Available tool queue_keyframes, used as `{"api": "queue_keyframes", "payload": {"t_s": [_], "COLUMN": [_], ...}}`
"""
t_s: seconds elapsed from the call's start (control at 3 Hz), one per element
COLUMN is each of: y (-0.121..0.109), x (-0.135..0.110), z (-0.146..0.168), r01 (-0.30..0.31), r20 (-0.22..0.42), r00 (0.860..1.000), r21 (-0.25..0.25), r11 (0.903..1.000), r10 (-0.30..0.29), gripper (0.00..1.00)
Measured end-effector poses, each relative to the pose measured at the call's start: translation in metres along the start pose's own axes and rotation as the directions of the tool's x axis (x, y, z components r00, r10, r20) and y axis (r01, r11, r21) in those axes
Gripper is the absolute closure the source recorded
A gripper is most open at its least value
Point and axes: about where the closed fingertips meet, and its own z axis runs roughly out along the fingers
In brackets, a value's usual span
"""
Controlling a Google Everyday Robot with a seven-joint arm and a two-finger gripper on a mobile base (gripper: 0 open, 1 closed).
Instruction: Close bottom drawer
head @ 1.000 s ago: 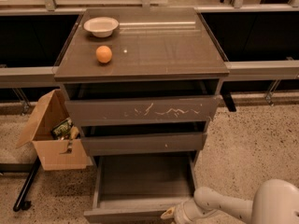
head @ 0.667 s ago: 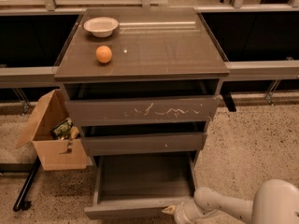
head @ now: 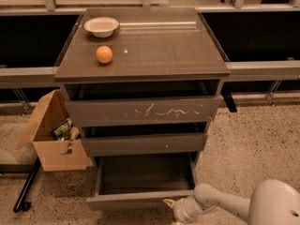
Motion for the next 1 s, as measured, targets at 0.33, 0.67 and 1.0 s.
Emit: {"api": "queue_keyframes", "payload": {"t_s": [0.33, 0.67, 1.0], "y": [-0.035, -0.065, -0.102], "x": [-0.001, -0.002, -0.002], "z": [-0.005, -0.013, -0.021], "r01": [0.046, 0.078, 0.094], "r20": [0.033, 0.051, 0.057], "r00": [0.998, 0.995, 0.992], "r21": [0.063, 0.144, 0.248], "r11": [0.9969, 0.9866, 0.9641], "r10": [-0.048, -0.086, -0.111], "gripper": [0.17, 0.39, 0.70]}}
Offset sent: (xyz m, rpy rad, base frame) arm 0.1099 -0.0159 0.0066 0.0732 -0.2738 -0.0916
